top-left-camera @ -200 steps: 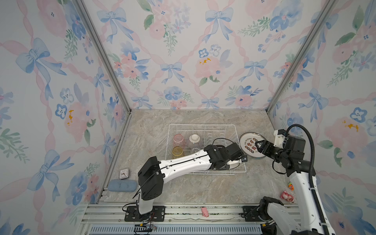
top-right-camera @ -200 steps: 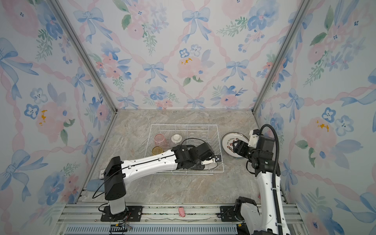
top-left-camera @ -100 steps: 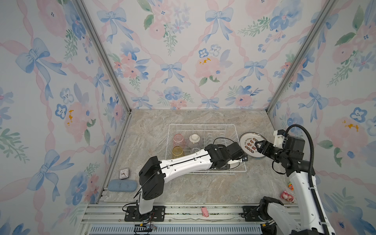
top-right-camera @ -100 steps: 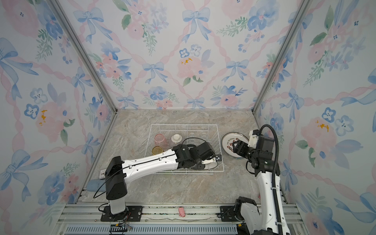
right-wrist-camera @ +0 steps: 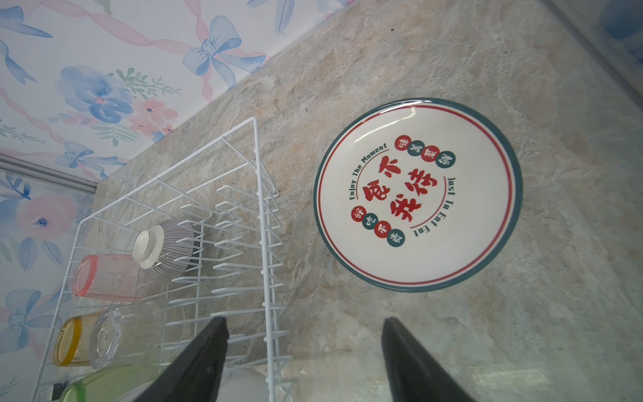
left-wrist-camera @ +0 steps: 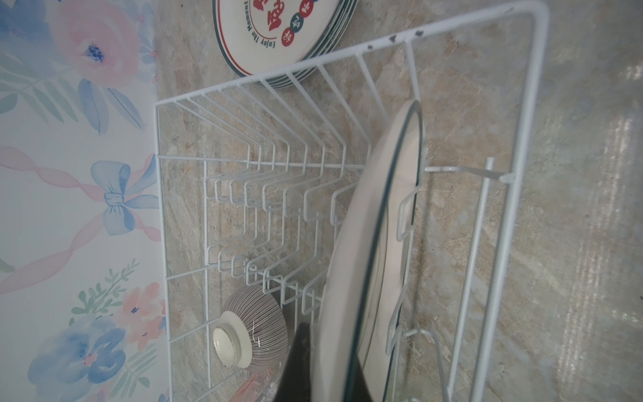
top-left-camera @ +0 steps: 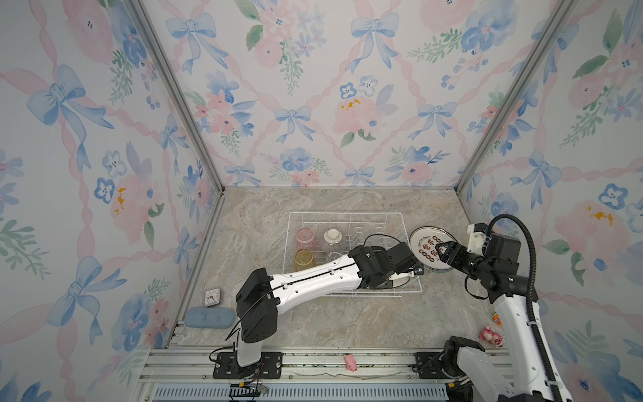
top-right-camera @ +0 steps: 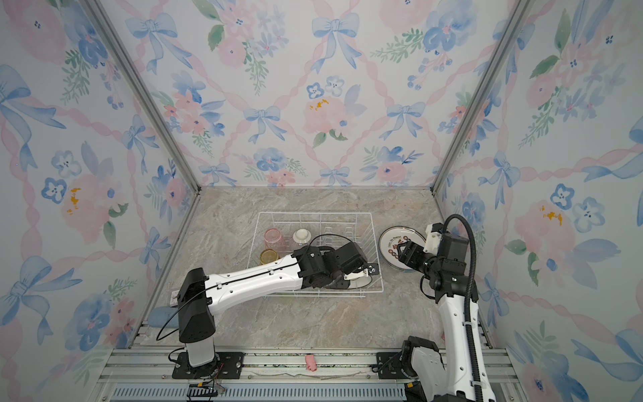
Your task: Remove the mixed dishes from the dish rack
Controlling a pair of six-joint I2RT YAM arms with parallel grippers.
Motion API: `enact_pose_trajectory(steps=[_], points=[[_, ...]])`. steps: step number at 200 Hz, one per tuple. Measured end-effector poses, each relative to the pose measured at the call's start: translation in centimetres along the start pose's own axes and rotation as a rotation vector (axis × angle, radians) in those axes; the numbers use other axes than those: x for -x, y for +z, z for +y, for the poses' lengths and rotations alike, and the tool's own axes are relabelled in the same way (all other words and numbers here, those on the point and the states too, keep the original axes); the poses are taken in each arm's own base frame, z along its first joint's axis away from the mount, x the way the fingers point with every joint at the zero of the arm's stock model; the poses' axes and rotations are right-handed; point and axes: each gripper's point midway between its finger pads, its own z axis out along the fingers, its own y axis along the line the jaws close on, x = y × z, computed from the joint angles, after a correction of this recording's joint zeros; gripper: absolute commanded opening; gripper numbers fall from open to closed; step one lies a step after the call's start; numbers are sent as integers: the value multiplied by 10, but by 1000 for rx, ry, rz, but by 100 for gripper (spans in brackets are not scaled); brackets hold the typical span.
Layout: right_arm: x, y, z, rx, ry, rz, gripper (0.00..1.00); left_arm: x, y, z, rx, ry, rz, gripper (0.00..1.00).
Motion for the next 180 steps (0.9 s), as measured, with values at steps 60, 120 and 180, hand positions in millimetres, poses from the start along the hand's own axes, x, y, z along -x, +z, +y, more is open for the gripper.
enact_pose_trajectory(steps=[60, 120, 180], points=[[-3, 1, -1, -1, 2, 5, 73, -1, 0, 2, 13, -1, 8, 0], [-6, 5, 0, 16, 7, 9, 72, 1, -7, 4, 46, 1, 19, 0], [-36, 39, -6, 58, 78, 149, 67, 3, -10, 2, 43, 10, 17, 0]])
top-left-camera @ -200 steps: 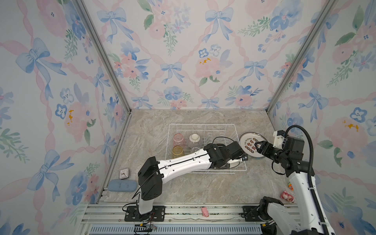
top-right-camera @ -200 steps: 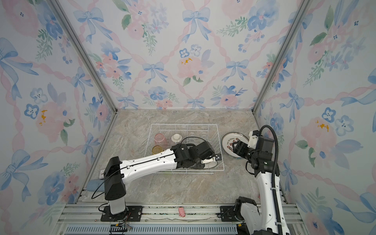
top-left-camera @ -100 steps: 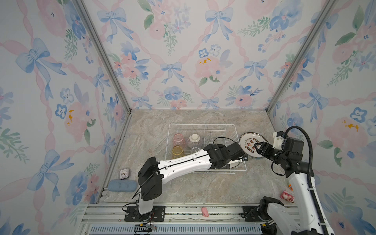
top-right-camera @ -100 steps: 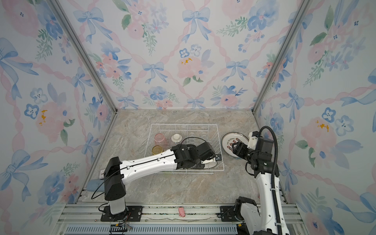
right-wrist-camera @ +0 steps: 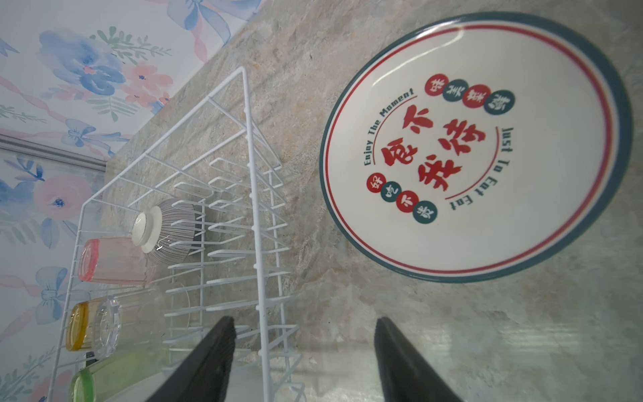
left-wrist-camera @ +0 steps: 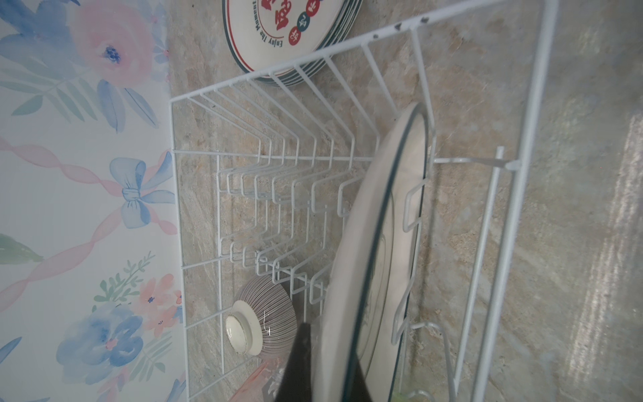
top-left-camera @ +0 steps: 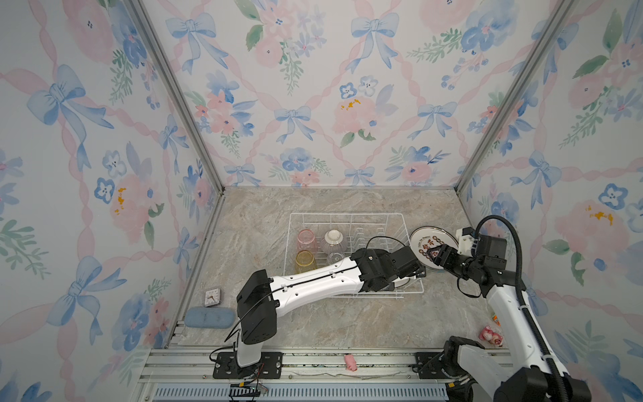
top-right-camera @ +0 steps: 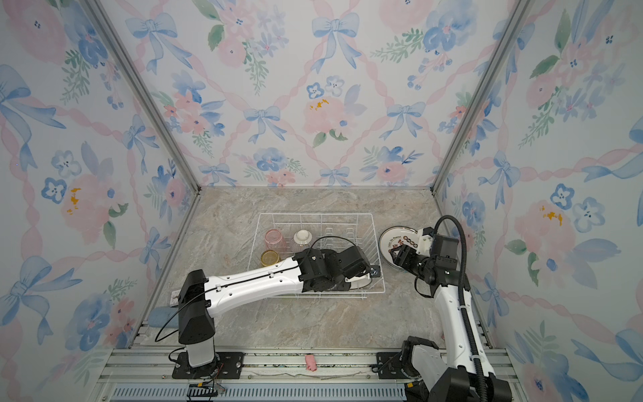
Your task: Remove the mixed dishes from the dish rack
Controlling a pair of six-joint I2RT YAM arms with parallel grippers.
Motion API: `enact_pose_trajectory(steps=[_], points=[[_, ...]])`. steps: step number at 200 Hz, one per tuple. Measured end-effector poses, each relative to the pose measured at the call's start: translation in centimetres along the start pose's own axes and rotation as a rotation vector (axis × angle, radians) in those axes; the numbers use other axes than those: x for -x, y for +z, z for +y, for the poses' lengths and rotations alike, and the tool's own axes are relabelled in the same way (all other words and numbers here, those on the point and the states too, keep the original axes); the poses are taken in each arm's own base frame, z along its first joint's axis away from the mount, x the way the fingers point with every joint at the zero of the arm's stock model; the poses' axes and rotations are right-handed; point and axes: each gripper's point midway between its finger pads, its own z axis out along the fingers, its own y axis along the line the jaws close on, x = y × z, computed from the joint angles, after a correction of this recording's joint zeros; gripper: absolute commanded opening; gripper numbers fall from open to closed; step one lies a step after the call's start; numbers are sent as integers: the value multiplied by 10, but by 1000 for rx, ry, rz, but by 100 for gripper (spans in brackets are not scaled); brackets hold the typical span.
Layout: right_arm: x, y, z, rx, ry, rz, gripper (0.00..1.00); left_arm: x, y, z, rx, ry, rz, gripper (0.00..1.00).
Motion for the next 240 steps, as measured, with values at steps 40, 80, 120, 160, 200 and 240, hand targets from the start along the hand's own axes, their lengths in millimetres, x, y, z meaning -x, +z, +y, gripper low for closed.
enact_pose_trajectory(steps=[40, 80, 120, 160, 200, 240], points=[[-13, 10, 10, 54, 3, 44, 65, 11, -10, 10, 18, -14, -37, 0], [-20, 21, 24, 100, -17, 75, 63, 37, -26, 28, 60, -48, -131, 0], [-23, 26, 21, 93, -14, 90, 64, 37, -21, 25, 55, -39, -121, 0], [-22, 25, 22, 92, -16, 83, 64, 35, -18, 27, 50, -57, -118, 0], [-15, 15, 28, 101, -43, 35, 65, 23, -28, 45, 39, -147, -141, 0], [-5, -4, 37, 117, -79, -47, 65, -9, -57, 90, 68, -321, -214, 0]])
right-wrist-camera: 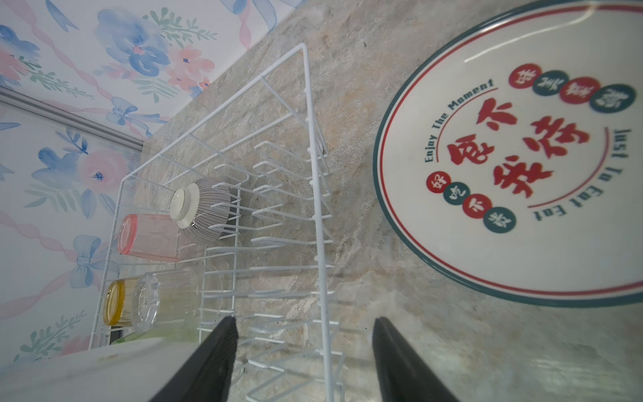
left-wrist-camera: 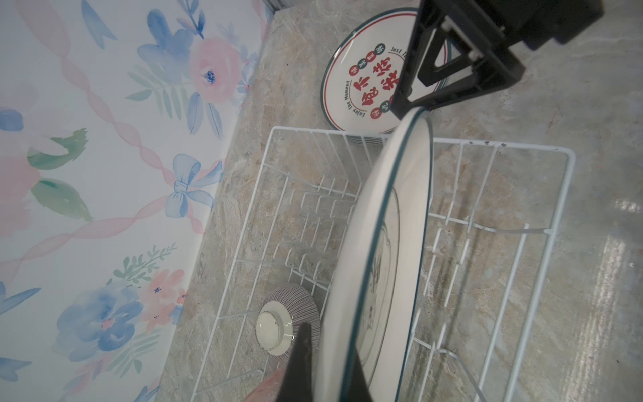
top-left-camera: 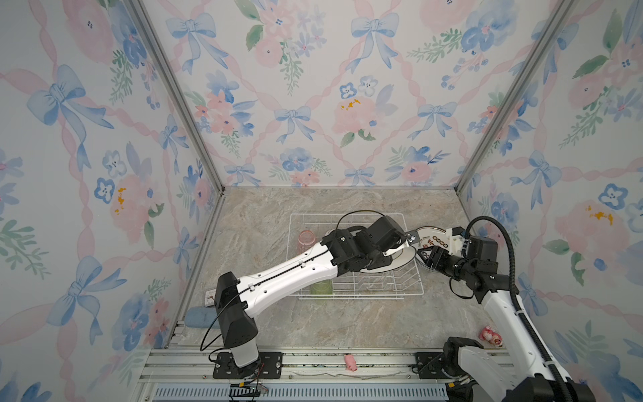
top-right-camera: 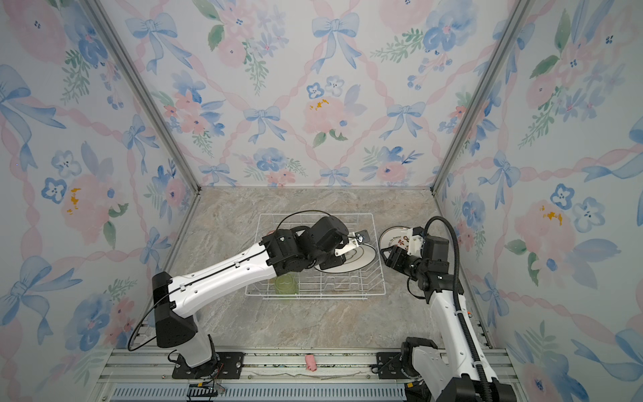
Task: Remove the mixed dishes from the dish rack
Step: 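Lift the white plate with the left gripper while the right gripper approaches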
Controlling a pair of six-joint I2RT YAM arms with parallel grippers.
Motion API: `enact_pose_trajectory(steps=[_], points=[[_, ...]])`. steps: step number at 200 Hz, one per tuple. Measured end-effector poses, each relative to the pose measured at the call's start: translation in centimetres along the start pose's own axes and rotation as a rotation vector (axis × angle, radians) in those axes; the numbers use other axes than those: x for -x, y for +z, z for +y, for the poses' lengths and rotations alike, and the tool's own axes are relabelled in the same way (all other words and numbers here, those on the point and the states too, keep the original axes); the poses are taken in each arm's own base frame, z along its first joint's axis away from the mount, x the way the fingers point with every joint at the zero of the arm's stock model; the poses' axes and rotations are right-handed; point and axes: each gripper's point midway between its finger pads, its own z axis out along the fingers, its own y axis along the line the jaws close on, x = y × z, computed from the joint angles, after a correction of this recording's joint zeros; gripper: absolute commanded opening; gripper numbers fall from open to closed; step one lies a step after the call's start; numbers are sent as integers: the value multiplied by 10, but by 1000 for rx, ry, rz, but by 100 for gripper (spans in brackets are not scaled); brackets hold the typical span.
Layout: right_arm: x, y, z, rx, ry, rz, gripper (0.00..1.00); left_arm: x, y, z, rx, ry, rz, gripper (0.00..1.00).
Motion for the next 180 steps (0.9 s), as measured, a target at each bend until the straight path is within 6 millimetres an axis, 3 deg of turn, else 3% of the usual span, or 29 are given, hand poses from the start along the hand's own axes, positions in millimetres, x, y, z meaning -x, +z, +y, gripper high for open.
enact_pose_trajectory(steps=[31, 68, 118, 180], points=[[9, -14, 10, 27, -28, -62, 65, -9, -18, 34, -11, -154, -87, 0], [18, -24, 38, 171, -82, -120, 65, -24, -20, 54, -89, -323, -171, 0], [7, -23, 70, 442, -89, -100, 64, -39, -9, 68, -214, -505, -260, 0], [0, -34, 110, 639, -170, -85, 63, -33, -9, 72, -338, -614, -378, 0]])
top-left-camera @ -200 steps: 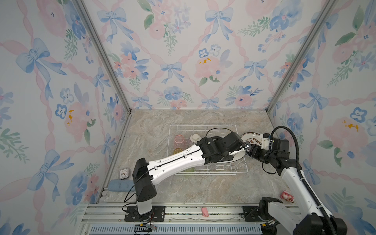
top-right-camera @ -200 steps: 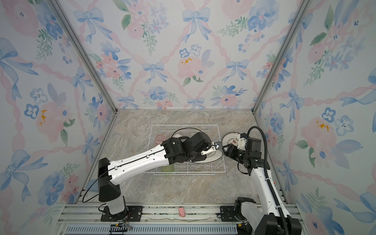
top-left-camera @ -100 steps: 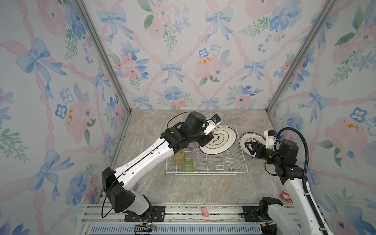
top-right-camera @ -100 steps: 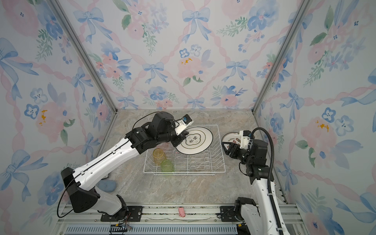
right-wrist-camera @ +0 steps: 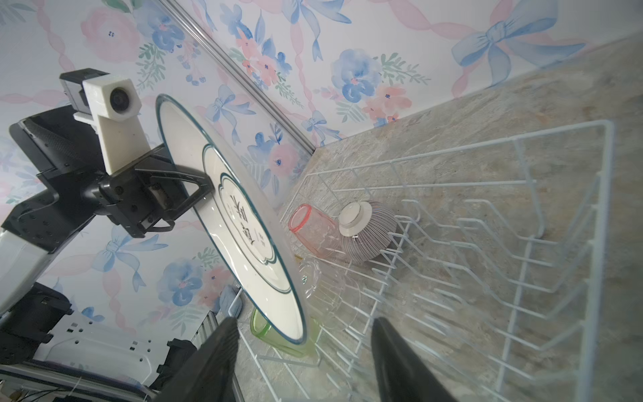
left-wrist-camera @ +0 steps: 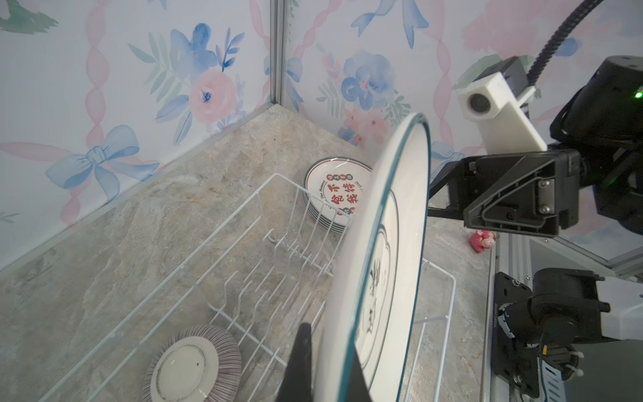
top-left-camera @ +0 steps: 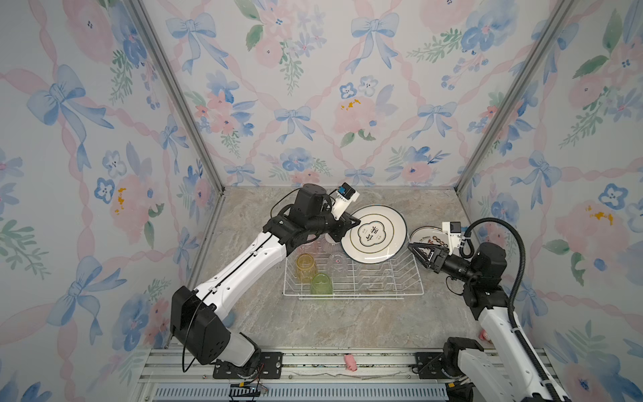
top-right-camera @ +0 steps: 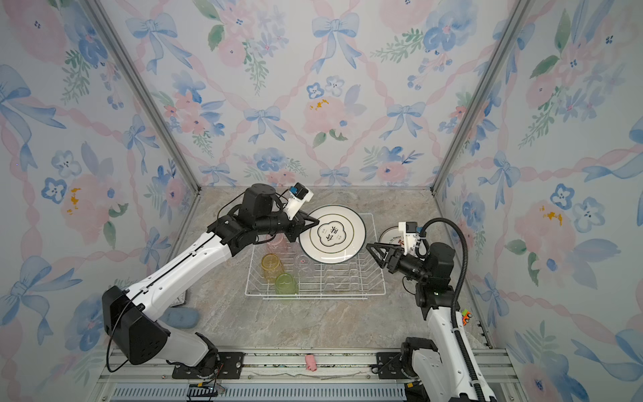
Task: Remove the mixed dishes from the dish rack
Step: 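Lift the white plate with the left gripper while the right gripper approaches, then close the right gripper on the white plate's rim beside the left gripper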
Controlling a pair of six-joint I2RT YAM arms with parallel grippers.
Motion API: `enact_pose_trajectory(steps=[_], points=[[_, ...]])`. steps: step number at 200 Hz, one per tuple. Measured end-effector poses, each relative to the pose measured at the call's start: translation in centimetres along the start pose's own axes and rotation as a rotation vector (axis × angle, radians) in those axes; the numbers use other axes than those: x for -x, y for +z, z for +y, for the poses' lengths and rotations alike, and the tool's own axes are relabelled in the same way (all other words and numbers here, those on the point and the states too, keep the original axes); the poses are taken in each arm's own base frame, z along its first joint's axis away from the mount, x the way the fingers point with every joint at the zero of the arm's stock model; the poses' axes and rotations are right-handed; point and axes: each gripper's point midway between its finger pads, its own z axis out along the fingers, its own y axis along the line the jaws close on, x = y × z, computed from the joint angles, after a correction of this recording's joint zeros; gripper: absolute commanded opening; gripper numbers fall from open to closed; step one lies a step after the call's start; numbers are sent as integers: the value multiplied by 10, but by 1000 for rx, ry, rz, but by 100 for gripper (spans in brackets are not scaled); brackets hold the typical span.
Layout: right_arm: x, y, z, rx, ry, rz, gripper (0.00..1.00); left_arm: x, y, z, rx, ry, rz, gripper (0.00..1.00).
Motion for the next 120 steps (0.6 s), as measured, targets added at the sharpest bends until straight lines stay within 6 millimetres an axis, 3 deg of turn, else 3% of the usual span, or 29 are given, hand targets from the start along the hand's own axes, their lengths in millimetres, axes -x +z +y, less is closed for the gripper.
enact_pose_trajectory(steps=[66, 95, 120], points=[[-11, 22, 14, 87, 27, 60, 57, 13, 4, -12, -137, -61, -103, 0], [-13, 30, 21, 120, 29, 73, 55, 7, 15, -14, -196, -110, -116, 0], [-11, 34, 26, 138, 28, 71, 47, -1, 27, -13, -230, -153, -116, 0]])
